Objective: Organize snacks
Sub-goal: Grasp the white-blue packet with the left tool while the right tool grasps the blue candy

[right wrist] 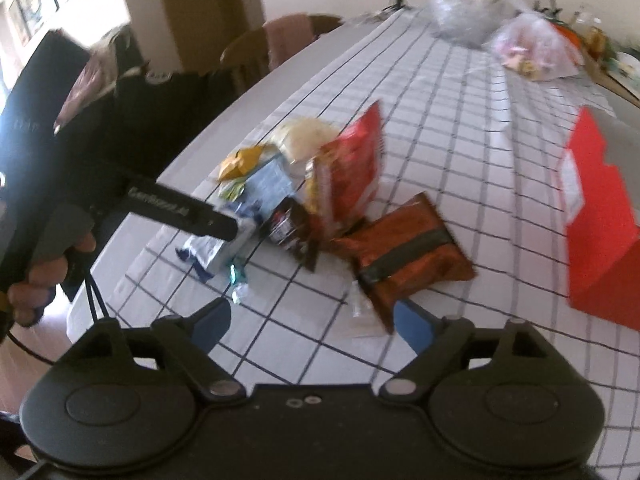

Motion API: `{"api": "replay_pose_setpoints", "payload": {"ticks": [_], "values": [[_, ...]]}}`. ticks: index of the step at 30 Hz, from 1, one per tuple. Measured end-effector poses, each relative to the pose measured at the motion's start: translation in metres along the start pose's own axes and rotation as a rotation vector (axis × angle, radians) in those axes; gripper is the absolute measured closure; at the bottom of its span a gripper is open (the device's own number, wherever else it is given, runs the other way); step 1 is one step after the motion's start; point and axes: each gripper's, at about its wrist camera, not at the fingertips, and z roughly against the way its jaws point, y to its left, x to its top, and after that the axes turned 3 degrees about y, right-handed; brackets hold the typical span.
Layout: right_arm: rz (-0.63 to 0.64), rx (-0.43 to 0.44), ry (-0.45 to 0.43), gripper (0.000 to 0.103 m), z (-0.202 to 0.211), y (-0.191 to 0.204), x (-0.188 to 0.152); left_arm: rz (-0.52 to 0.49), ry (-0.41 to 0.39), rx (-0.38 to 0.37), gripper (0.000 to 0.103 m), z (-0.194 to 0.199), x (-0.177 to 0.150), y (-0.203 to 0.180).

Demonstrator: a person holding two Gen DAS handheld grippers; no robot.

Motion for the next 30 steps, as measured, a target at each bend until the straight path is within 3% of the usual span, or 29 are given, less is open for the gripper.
{"api": "replay_pose_setpoints", "payload": {"ticks": [7, 16, 22, 26, 30], "values": [[0.074, 0.021, 0.022, 0.027, -0.033, 0.017, 0.011, 0.014, 0.051, -0.015, 0.022, -0.020, 0.008, 0.012], [0.172, 0.080, 0.065, 0.050, -0.060, 0.036, 0.024, 0.021, 0.083, -0.029, 0.023, -0.032, 0.009, 0.015], [0.264, 0.067, 0.103, 0.065, -0.072, 0.051, 0.028, 0.003, 0.077, -0.010, 0.025, -0.033, 0.011, 0.011], [0.291, 0.048, 0.108, 0.073, -0.073, 0.057, 0.029, 0.013, 0.075, -0.006, 0.029, -0.033, 0.011, 0.011], [0.299, 0.036, 0.110, 0.084, -0.072, 0.061, 0.029, 0.002, 0.067, 0.008, 0.045, -0.031, 0.011, 0.010]]}}
